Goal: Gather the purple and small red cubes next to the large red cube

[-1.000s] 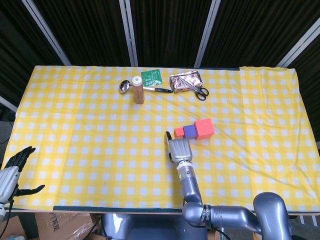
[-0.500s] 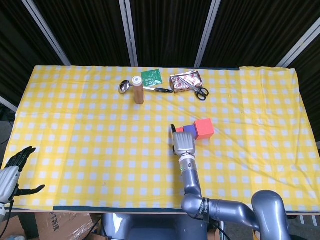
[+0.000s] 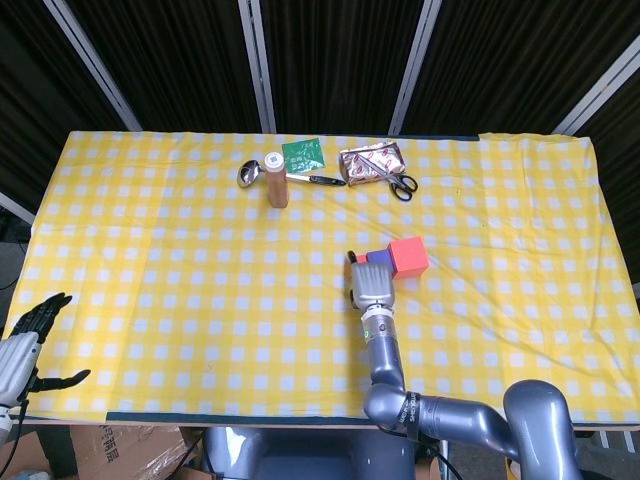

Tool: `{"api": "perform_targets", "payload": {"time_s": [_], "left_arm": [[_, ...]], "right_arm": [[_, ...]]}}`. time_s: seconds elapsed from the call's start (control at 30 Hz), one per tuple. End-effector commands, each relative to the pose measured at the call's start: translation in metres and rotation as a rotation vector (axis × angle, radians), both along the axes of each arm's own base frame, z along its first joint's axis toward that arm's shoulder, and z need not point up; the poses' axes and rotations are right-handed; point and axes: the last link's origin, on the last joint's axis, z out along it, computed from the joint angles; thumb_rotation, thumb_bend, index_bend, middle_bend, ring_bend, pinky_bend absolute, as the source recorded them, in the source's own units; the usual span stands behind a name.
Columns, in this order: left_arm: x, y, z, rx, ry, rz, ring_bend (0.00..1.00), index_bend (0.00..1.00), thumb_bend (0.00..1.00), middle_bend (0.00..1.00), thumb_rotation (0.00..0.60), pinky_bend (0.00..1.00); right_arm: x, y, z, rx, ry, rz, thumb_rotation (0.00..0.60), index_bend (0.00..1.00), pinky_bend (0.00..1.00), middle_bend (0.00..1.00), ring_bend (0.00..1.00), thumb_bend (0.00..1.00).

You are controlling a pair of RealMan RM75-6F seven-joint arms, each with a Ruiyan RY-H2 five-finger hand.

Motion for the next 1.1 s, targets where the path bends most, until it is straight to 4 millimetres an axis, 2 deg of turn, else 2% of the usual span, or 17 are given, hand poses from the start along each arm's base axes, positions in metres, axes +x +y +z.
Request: {"api": "perform_targets", "payload": {"time_s": [0.03, 1.1], "left_arm": [[0.0001, 0.0, 0.0001, 0.001, -0.001, -0.001, 0.0, 0.0, 0.03, 0.0, 0.6, 0.0], [0.0008, -0.0004, 0.0006, 0.002, -0.006, -0.006, 0.0, 0.0, 0.03, 0.0, 0.6, 0.0]], "right_arm": [[-0.0003, 0.0003, -0.0001, 0.001, 0.001, 0.0, 0.6, 0.19, 0.95, 1.0, 1.0, 0.49], [-0.0015, 0.0064, 0.0014, -0.002, 0.025, 0.004, 0.6, 0.19, 0.95, 1.0, 1.0, 0.49]]}}
